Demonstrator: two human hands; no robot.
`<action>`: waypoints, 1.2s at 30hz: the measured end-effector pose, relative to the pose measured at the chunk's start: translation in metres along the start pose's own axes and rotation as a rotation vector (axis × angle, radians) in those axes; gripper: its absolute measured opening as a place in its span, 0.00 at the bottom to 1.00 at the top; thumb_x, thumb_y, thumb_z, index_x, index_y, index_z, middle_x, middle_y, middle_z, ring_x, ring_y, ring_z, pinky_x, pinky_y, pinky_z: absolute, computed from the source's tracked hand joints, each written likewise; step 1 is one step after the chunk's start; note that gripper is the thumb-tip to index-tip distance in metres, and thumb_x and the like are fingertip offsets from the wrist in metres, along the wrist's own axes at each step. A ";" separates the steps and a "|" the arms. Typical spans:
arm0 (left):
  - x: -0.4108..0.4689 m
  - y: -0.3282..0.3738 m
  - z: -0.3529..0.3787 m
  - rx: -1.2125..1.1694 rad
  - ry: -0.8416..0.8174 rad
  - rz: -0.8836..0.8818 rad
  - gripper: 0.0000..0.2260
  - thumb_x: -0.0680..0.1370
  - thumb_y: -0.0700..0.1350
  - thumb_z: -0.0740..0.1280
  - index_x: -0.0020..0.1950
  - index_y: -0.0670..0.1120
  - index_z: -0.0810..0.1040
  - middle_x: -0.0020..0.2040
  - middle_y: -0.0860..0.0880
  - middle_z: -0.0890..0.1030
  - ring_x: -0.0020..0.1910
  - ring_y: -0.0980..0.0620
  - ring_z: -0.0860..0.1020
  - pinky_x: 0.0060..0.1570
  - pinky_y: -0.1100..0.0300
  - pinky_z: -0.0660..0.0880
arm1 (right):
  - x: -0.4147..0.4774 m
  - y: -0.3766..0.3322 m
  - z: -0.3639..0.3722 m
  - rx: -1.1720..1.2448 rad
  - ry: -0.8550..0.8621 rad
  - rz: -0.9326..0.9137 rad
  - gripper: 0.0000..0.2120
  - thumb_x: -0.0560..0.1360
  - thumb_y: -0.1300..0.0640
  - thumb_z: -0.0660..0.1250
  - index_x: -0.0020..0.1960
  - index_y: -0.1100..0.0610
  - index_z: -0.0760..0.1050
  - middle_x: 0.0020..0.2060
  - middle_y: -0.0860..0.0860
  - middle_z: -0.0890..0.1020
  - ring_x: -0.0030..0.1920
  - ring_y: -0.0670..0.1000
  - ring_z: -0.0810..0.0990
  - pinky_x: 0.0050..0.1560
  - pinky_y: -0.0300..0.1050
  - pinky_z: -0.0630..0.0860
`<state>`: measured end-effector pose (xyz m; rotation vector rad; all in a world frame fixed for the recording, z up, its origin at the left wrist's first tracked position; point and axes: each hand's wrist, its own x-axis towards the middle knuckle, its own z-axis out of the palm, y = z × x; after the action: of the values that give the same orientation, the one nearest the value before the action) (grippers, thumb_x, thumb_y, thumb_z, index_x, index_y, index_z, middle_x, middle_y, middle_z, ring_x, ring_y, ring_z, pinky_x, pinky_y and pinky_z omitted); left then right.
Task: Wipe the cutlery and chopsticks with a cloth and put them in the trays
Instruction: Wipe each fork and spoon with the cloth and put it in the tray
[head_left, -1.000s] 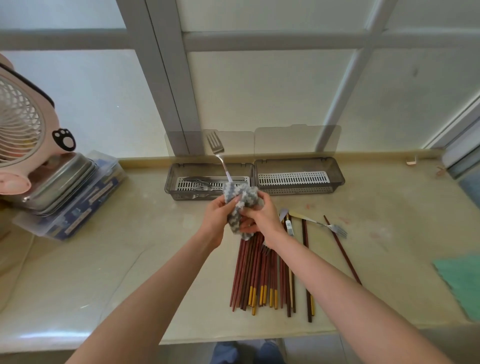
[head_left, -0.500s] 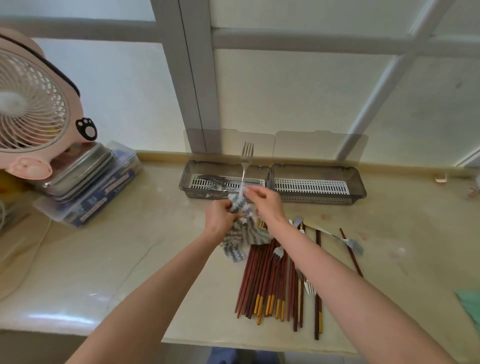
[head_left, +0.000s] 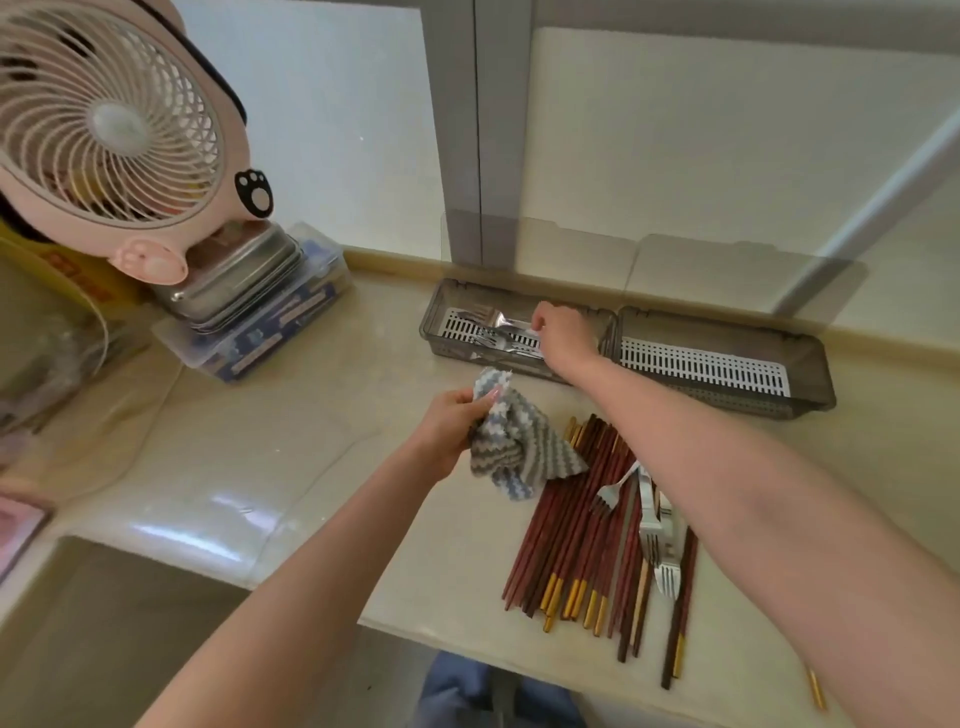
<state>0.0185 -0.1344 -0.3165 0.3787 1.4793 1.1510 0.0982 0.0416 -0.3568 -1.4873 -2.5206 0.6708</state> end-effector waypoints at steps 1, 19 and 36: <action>-0.002 -0.002 -0.002 0.002 0.001 0.004 0.08 0.79 0.42 0.63 0.41 0.42 0.77 0.34 0.49 0.81 0.33 0.54 0.80 0.36 0.62 0.78 | 0.004 0.002 0.004 -0.026 -0.060 0.029 0.10 0.79 0.63 0.56 0.52 0.58 0.76 0.50 0.56 0.80 0.49 0.55 0.77 0.47 0.47 0.74; 0.009 -0.007 0.015 -0.242 -0.268 -0.137 0.11 0.79 0.35 0.54 0.53 0.39 0.74 0.38 0.45 0.84 0.36 0.51 0.83 0.39 0.59 0.81 | -0.119 0.095 -0.047 -0.127 -0.581 -0.087 0.19 0.67 0.71 0.58 0.49 0.53 0.79 0.46 0.47 0.76 0.49 0.48 0.76 0.44 0.39 0.71; 0.010 -0.015 0.019 -0.413 -0.295 -0.258 0.14 0.80 0.43 0.54 0.54 0.37 0.75 0.44 0.40 0.83 0.41 0.46 0.83 0.40 0.51 0.81 | -0.147 0.113 -0.023 -0.067 -0.086 -0.202 0.06 0.77 0.63 0.62 0.46 0.56 0.76 0.43 0.48 0.79 0.43 0.46 0.77 0.53 0.50 0.76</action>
<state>0.0376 -0.1252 -0.3315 0.0631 0.9722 1.1043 0.2699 -0.0307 -0.3712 -1.2244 -2.7351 0.6370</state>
